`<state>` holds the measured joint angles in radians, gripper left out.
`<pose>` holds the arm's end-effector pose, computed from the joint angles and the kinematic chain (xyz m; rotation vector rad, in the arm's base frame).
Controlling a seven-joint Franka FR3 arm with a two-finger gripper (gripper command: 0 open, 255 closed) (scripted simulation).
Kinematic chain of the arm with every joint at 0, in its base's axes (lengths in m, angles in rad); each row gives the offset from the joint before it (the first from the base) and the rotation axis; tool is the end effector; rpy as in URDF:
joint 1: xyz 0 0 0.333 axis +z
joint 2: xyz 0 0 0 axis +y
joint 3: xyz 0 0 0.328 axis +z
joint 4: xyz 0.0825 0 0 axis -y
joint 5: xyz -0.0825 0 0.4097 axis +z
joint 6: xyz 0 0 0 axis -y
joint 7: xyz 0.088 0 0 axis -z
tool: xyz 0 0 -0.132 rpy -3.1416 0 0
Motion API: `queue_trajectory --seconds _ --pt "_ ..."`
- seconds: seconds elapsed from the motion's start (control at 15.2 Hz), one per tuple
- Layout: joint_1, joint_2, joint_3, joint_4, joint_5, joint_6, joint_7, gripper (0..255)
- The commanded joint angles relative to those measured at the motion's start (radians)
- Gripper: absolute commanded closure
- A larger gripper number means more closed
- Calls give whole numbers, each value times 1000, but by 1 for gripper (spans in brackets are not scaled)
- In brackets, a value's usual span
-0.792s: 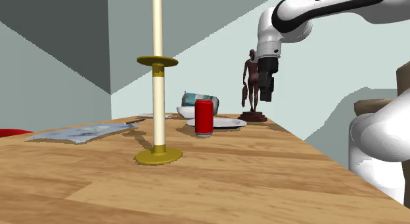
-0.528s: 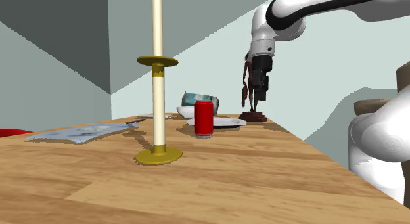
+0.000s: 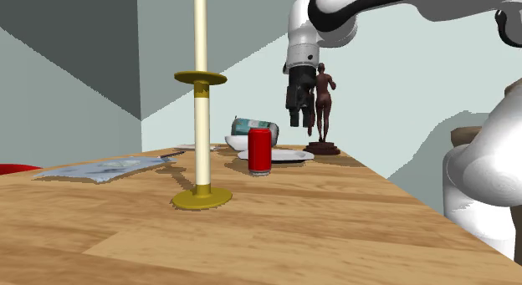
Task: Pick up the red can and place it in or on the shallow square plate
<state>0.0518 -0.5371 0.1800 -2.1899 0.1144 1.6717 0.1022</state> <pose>0.3943 0.1195 0.5710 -3.1143 -0.1471 -0.0135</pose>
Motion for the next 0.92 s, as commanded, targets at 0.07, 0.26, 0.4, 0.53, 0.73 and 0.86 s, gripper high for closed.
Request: queue_trajectory --seconds 0.07,0.26,0.4,0.53,0.73,0.86 --pt "7 96 47 93 1 2 57 0" --pt "14 196 98 191 -9 4 121 0" --pt "21 267 130 262 -22 2 165 0" --pt "29 341 162 339 -41 -5 211 0" --pt "31 343 164 314 -41 21 213 0" --pt "32 341 164 285 -40 48 212 0"
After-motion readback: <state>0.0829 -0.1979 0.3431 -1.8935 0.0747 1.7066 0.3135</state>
